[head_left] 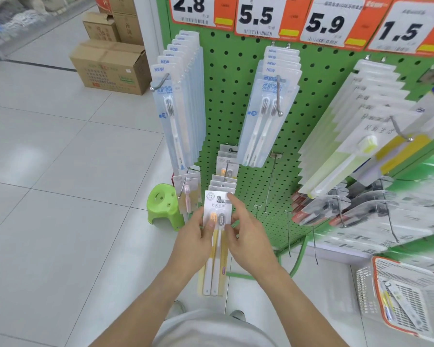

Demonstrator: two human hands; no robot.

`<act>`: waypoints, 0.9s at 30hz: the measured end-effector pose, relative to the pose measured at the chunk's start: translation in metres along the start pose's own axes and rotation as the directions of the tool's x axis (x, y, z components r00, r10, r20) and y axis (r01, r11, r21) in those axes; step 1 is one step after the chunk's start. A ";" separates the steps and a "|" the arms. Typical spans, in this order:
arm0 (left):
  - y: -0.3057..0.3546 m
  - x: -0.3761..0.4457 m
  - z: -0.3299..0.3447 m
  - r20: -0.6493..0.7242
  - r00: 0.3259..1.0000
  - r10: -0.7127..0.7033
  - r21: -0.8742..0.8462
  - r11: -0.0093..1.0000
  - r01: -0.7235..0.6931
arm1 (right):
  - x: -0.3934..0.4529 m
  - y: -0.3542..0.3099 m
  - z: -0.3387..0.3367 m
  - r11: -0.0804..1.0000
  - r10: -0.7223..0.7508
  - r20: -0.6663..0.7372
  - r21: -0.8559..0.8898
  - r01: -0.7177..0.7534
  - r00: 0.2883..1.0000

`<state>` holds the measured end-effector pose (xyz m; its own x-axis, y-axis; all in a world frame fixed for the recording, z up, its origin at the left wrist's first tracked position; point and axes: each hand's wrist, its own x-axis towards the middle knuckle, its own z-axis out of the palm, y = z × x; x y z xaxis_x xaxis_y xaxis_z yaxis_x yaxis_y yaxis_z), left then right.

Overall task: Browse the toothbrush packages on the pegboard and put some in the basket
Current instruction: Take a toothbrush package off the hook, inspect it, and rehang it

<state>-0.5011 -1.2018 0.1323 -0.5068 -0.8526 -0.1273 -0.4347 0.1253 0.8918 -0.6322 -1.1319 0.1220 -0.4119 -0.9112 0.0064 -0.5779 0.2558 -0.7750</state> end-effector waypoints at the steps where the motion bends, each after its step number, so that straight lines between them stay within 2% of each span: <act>1: 0.000 0.001 0.001 -0.010 1.000 -0.006 0.015 1.000 0.006 | 0.000 0.000 0.001 1.000 0.006 -0.007 0.001 -0.006 1.000; 5: 0.000 0.005 0.005 -0.048 0.998 0.043 0.085 0.996 -0.039 | 0.006 0.004 0.002 1.000 0.022 -0.036 -0.018 -0.023 0.999; 9: 0.002 0.010 0.008 -0.050 0.994 0.098 0.188 0.978 -0.087 | 0.012 0.005 -0.002 0.999 0.037 0.007 -0.036 -0.036 0.999; 13: 0.007 0.014 0.007 -0.049 0.992 0.117 0.175 0.979 -0.107 | 0.015 0.001 -0.006 0.998 0.028 -0.023 -0.060 -0.029 0.999; 19: 0.009 0.024 0.001 -0.023 0.993 0.116 0.185 0.977 -0.110 | 0.038 -0.008 -0.016 1.000 0.002 -0.154 0.016 0.001 0.988; 24: 0.021 0.042 -0.007 -0.045 0.977 0.211 0.333 0.925 -0.184 | 0.054 -0.011 -0.021 0.998 0.049 -0.128 0.055 -0.042 0.991; 27: 0.033 0.053 -0.010 -0.095 0.963 0.253 0.343 0.916 -0.207 | 0.057 -0.009 -0.019 0.994 0.072 -0.140 0.093 -0.060 0.988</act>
<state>-0.5351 -1.2477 0.1593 -0.5276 -0.8371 0.1443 -0.5484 0.4654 0.6947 -0.6637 -1.1796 0.1410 -0.5471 -0.8362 0.0386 -0.4841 0.2784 -0.8296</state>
